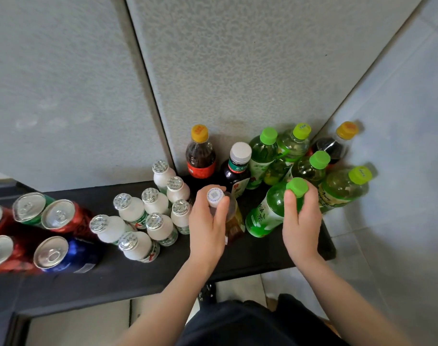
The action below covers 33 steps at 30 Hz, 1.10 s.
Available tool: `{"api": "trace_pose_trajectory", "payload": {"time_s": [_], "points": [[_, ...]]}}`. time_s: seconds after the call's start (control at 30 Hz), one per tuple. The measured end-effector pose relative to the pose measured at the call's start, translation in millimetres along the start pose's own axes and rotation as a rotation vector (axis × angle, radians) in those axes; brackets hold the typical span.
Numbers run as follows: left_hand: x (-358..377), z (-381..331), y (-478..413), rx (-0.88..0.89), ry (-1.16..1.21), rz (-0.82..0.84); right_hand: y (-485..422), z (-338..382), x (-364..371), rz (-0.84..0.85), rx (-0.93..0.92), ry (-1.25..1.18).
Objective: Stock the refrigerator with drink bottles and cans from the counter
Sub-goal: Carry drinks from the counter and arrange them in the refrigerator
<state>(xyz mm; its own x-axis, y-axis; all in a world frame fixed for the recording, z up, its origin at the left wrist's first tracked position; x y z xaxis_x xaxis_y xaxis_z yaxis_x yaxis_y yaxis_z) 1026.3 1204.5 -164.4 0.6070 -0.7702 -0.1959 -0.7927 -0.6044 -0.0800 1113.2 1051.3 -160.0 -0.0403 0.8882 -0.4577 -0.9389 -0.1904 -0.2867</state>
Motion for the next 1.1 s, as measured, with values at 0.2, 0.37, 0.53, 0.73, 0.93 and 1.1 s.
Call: {"api": "trace_pose_trajectory", "payload": {"time_s": [0.2,0.37,0.53,0.73,0.93,1.1], "points": [[-19.0,-21.2,35.1,-0.061,0.091,-0.166,6.8,20.2,-3.8,0.234,-0.068,-0.091],[-44.9,-30.6,73.1,-0.141,0.151,-0.358,16.5,45.0,8.2,0.468,-0.138,-0.204],[-68.6,-31.3,138.2,-0.22,0.125,-0.615,47.7,64.4,34.3,0.774,-0.19,-0.343],[-87.2,-18.9,251.2,-0.389,0.104,-0.933,120.1,83.0,70.3,1.152,-0.279,-0.46],[-95.2,-13.9,364.2,-0.547,0.113,-1.242,207.0,98.2,75.1,1.409,-0.286,-0.486],[-81.7,-12.1,440.7,-0.562,0.169,-1.501,273.3,111.4,64.6,1.597,-0.338,-0.448]]}}
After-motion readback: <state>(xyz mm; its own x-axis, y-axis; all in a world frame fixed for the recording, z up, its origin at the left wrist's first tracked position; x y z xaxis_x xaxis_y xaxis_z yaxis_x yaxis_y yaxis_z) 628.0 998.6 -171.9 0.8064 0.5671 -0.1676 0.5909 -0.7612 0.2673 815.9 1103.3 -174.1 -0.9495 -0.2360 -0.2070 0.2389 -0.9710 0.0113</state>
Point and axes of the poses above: each hand's wrist, its own y-axis away from the middle knuckle, its own x-axis out of the palm, z = x × y, the point moved 2 cm from there along -y, towards the middle knuckle, and after that the axes turned 4 degrees about z, right-handed, at the moved point
